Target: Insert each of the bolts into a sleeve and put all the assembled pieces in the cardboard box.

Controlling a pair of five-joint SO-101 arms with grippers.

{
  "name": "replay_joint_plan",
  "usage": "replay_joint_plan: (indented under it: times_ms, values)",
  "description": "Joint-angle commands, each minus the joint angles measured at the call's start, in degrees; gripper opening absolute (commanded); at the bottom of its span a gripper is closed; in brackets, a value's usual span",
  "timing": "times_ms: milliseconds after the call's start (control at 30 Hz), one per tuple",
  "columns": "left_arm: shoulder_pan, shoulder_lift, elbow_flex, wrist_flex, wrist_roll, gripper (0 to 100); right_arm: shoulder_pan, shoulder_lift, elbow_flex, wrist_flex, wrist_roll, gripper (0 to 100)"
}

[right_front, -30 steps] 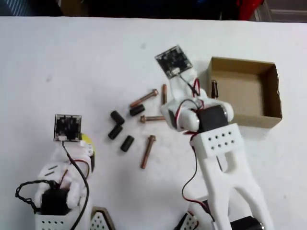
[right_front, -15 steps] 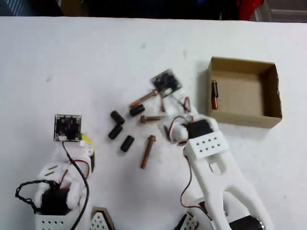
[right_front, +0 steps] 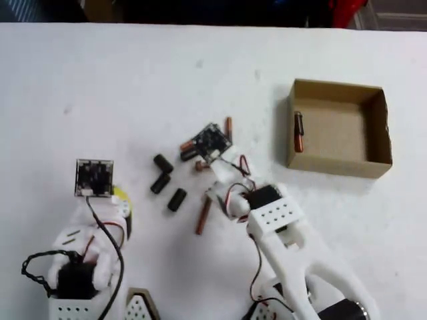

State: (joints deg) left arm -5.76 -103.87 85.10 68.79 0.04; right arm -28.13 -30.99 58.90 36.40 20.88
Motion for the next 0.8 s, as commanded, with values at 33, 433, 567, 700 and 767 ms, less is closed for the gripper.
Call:
replay_joint_plan:
  times_ms: [33, 433, 567, 700, 767]
  values:
    - [-0.75, -0.48, -0.26, -0.35, -0.62, 2, -0.57, -0.66, -4.22, -1.01, 0.18, 11.6]
    - [-5.41, -0.48, -0.35, -0.44, -0.44, 2, -6.37, 17.63, -19.34, 5.23, -2.29, 11.6]
    - [-5.41, -0.48, -0.26, -0.26, -0.53, 2, -9.63, 22.37, -20.48, 5.23, -2.55, 11.5]
    - [-5.41, -0.48, -0.26, -0.35, -0.62, 2, -10.95, 22.9, -20.48, 5.05, -8.35, 11.5]
    - [-5.41, -0.48, -0.26, -0.35, -0.62, 2, -11.03, 21.93, -20.48, 4.97, -10.46, 11.5]
